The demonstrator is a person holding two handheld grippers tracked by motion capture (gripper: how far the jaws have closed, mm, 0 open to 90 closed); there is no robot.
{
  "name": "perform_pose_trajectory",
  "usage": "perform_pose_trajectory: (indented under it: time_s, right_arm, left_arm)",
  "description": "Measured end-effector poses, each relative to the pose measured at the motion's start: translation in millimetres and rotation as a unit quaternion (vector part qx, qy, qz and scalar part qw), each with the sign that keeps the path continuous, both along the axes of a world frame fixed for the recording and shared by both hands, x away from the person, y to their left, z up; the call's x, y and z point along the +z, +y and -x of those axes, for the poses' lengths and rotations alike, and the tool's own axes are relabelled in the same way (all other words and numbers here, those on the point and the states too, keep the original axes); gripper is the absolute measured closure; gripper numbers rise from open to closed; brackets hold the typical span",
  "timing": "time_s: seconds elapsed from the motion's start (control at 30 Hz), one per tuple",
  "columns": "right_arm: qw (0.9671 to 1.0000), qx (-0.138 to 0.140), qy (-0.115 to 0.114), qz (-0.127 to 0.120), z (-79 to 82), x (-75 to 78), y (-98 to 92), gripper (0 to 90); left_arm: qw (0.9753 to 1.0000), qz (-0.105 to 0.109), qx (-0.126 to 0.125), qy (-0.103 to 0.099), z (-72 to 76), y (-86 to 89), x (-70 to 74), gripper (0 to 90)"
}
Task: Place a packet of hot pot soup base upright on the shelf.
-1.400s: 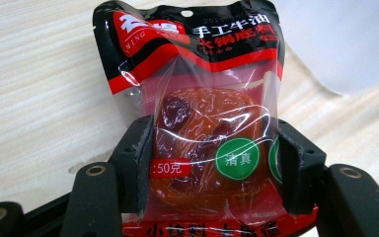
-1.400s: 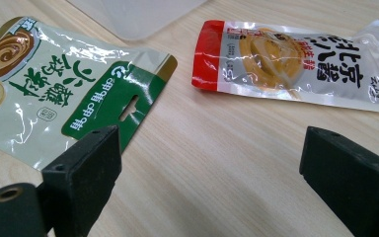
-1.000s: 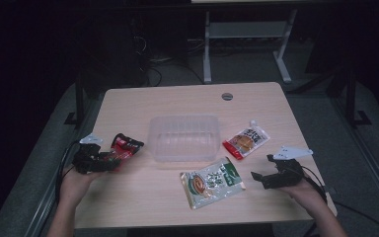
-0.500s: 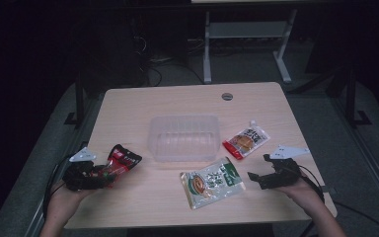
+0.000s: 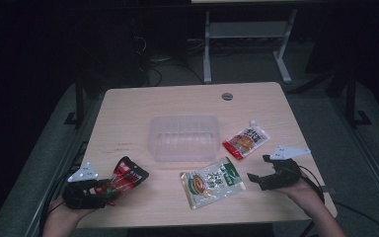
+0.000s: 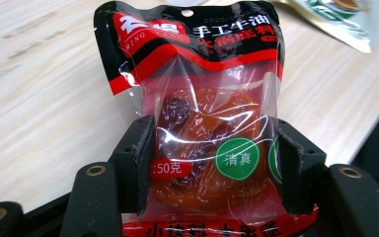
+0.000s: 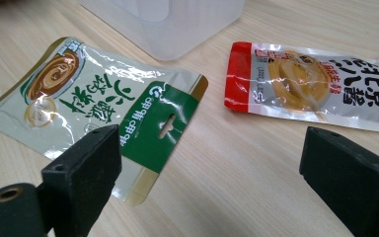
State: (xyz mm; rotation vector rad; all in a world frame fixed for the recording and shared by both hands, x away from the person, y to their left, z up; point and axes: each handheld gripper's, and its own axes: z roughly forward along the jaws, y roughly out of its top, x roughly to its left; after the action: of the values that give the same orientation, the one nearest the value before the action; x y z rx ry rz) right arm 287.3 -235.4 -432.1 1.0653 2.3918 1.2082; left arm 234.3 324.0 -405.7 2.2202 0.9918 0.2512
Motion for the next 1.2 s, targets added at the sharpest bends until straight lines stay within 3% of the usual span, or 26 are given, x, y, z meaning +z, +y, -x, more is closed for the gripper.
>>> perform_pose_trajectory:
  time_s: [0.3, 0.33, 0.43, 0.53, 0.6, 0.9, 1.2]
  right_arm:
    - [0.9999, 0.007, 0.007, -0.005, 2.9, 4.6, 3.2, 8.4]
    - [0.9998, 0.012, 0.01, -0.008, 2.8, 5.5, 4.2, 8.3]
    - [0.9998, 0.012, 0.015, -0.007, 3.2, 6.9, 6.0, 8.4]
    - [0.9993, 0.016, 0.025, -0.021, 3.7, 9.4, 8.7, 12.3]
    - [0.9989, 0.019, 0.032, -0.029, 3.7, 10.4, 10.4, 13.0]
    - [0.997, 0.032, 0.057, -0.041, 2.6, 11.0, 21.7, 15.3]
    - [0.9949, 0.055, 0.061, -0.059, -3.7, 15.9, 39.8, 20.0]
  left_arm:
    - [0.9989, 0.007, -0.047, -0.004, 4.7, -29.4, 3.4, 40.8]
    - [0.998, 0.007, -0.062, -0.01, 4.4, -38.8, 6.0, 40.8]
    - [0.9975, 0.012, -0.068, -0.014, 5.1, -44.2, 7.3, 40.8]
    - [0.9955, 0.012, -0.092, -0.021, 5.1, -56.5, 10.4, 40.8]
    - [0.9951, 0.017, -0.095, -0.022, 5.3, -61.4, 10.6, 40.8]
    - [0.9897, 0.019, -0.139, -0.029, -2.3, -88.8, 12.1, 40.8]
    - [0.9845, 0.015, -0.172, -0.03, -11.6, -115.2, 11.3, 40.8]
